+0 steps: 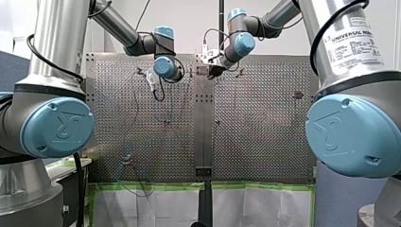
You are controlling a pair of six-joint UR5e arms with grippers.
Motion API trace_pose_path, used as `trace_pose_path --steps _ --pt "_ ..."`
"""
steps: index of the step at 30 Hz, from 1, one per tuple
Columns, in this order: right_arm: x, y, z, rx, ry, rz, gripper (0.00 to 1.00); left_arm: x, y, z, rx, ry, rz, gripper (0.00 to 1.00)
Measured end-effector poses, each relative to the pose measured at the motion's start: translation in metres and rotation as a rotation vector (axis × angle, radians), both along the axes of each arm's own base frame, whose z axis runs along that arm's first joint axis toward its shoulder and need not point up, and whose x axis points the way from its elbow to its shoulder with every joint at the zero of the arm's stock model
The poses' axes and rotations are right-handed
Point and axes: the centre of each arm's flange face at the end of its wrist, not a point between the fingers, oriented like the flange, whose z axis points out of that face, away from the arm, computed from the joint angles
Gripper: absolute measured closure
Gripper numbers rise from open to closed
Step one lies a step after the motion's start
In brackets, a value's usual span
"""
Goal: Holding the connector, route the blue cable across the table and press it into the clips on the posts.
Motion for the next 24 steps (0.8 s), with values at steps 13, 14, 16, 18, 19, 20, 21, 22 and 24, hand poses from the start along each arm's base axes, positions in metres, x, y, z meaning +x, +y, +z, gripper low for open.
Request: trace_pose_path --steps 13,14,16,18,19,20,21,22,24 --pt "0.004 -0.021 0.01 -0.018 -0.021 -0.013 1.0 0.027 -0.005 0.005 0.003 -0.013 -0.033 1.0" --pt "0.005 -0.022 0.008 -0.016 -0.02 -0.014 1.0 0.029 -0.005 0.006 0.003 -0.015 -0.034 1.0" --pt "0.006 -0.024 0.006 -0.014 -0.019 -0.014 1.0 0.032 -0.004 0.008 0.001 -0.021 -0.038 1.0" --pt "0.007 -0.026 0.004 -0.013 -0.018 -0.014 1.0 0.035 -0.003 0.011 0.0 -0.026 -0.041 1.0" --pt "0.008 -0.026 0.004 -0.014 -0.018 -0.014 1.0 0.036 -0.002 0.012 -0.001 -0.029 -0.042 1.0" --pt "0.008 -0.027 0.004 -0.014 -0.019 -0.014 1.0 0.038 -0.001 0.013 -0.001 -0.031 -0.043 1.0" --pt "0.009 -0.028 0.005 -0.016 -0.021 -0.014 1.0 0.039 0.0 0.015 -0.001 -0.034 -0.045 1.0" --pt "0.009 -0.029 0.005 -0.017 -0.022 -0.014 1.0 0.041 0.0 0.016 -0.001 -0.036 -0.046 1.0" --pt "0.011 -0.031 0.007 -0.019 -0.026 -0.015 1.0 0.044 0.002 0.017 -0.001 -0.038 -0.052 1.0"
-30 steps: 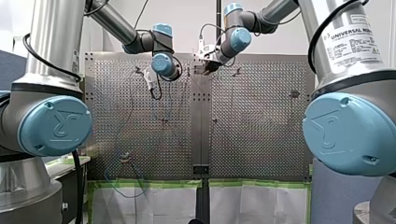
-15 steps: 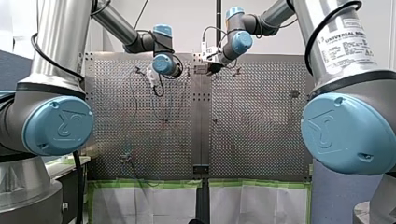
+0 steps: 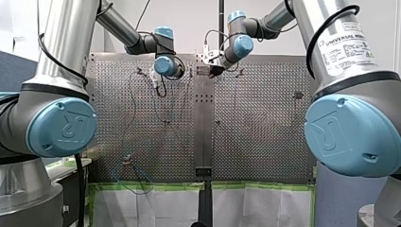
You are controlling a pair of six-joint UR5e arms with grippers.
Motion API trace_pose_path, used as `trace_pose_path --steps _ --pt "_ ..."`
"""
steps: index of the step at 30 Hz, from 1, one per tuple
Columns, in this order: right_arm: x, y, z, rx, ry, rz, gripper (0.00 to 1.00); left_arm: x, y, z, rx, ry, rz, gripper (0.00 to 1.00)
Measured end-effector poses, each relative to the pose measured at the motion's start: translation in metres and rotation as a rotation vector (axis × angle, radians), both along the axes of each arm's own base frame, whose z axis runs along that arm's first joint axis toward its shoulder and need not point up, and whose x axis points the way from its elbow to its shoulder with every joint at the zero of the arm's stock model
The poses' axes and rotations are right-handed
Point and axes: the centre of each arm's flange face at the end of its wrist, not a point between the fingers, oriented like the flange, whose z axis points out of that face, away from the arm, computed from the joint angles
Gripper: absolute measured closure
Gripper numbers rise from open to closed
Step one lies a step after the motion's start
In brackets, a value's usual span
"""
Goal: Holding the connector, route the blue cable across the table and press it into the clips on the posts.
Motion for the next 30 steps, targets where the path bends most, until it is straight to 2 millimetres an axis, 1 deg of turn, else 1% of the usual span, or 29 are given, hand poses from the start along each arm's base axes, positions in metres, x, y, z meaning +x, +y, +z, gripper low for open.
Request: trace_pose_path --steps 5,9,14,18,23,30 --pt "0.002 -0.005 0.009 -0.012 -0.016 -0.002 1.0 0.01 -0.001 -0.007 0.008 0.013 -0.015 1.0" --pt "-0.001 -0.013 0.013 -0.018 -0.025 -0.014 1.0 0.021 -0.003 -0.013 0.012 0.018 -0.028 1.0" --pt "-0.008 -0.025 0.011 -0.016 -0.026 -0.034 1.0 0.038 -0.008 -0.018 0.01 0.013 -0.045 1.0" --pt "-0.013 -0.033 0.009 -0.015 -0.025 -0.048 1.0 0.049 -0.011 -0.014 -0.004 -0.002 -0.051 1.0" --pt "-0.021 -0.041 0.008 -0.016 -0.025 -0.064 1.0 0.054 -0.008 -0.01 -0.019 -0.008 -0.045 1.0" --pt "-0.026 -0.048 0.007 -0.017 -0.025 -0.077 1.0 0.054 -0.004 -0.011 -0.019 0.007 -0.027 1.0"
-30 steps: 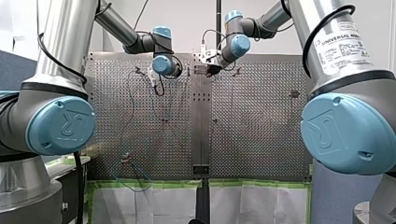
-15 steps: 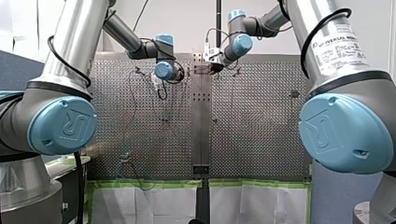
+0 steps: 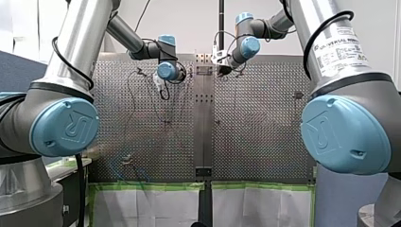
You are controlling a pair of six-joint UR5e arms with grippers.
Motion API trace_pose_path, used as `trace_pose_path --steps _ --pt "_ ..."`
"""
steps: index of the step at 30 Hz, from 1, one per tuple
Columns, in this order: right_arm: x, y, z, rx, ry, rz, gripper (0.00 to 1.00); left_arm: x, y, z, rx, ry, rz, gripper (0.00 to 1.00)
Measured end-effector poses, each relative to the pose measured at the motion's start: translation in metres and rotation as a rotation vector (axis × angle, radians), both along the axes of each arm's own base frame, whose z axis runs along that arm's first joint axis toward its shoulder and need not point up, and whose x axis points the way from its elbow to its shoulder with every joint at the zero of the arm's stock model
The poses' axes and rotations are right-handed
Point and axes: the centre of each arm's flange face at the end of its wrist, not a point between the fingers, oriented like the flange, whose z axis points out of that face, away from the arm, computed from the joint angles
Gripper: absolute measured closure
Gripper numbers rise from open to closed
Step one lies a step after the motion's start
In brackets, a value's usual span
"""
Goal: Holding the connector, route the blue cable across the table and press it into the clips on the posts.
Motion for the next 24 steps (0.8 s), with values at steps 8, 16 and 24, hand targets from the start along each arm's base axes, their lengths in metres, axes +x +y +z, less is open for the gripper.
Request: trace_pose_path --steps 8,16,24 --pt "-0.003 -0.004 -0.001 -0.005 0.003 -0.008 1.0 -0.002 0.002 -0.002 0.008 0.021 0.03 0.61" --pt "-0.005 -0.006 -0.001 -0.012 0.007 -0.012 1.0 -0.008 0.004 -0.007 0.044 0.064 0.068 0.0" --pt "-0.005 -0.007 0.0 -0.018 0.009 -0.016 1.0 -0.029 0.007 -0.005 0.085 0.119 0.097 0.0"
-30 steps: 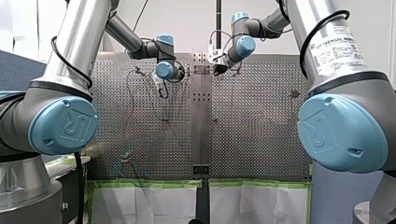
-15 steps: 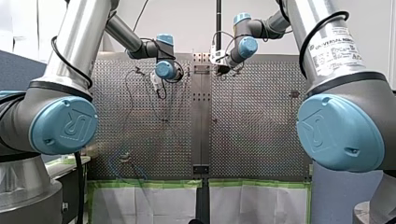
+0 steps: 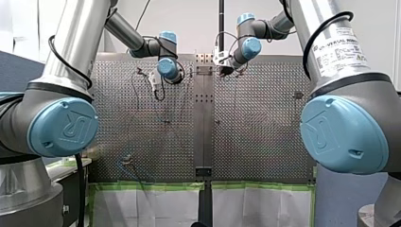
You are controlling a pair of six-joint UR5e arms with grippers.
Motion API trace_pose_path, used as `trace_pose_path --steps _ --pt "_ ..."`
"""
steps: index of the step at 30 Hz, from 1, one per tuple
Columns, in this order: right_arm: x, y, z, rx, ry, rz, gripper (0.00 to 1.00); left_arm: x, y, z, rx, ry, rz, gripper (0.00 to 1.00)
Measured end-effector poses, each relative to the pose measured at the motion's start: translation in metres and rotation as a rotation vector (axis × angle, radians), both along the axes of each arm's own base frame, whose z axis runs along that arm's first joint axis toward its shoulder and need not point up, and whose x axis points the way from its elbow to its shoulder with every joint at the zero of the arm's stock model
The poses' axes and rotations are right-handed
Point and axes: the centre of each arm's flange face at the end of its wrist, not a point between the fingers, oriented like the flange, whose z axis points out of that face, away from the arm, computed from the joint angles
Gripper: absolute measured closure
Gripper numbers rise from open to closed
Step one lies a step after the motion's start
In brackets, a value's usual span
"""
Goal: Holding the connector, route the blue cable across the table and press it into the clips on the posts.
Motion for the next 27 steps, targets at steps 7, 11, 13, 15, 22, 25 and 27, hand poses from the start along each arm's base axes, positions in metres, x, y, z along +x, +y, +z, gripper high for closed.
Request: trace_pose_path --steps 7,11,13,15,22,25,27 --pt "0.0 0.0 0.0 -0.001 0.0 0.0 1.0 -0.033 -0.001 0.002 0.01 0.049 -0.037 0.0" --pt "0.0 0.0 0.0 0.0 0.0 0.0 1.0 -0.052 -0.002 0.002 0.018 0.075 -0.066 0.0" --pt "0.0 0.0 0.0 0.0 0.0 0.001 1.0 -0.061 -0.003 0.003 0.02 0.083 -0.074 0.0" --pt "0.0 0.0 0.0 0.0 0.0 0.001 1.0 -0.07 -0.003 0.004 0.021 0.088 -0.081 0.0" --pt "-0.001 0.0 0.001 0.0 0.0 0.0 1.0 -0.096 -0.01 0.019 0.035 0.065 -0.113 0.0" --pt "-0.002 -0.002 0.001 -0.001 -0.001 -0.004 1.0 -0.105 -0.015 0.033 0.028 0.031 -0.125 0.0" --pt "-0.004 -0.003 0.001 -0.002 -0.001 -0.008 1.0 -0.111 -0.02 0.046 0.015 0.0 -0.129 0.0"
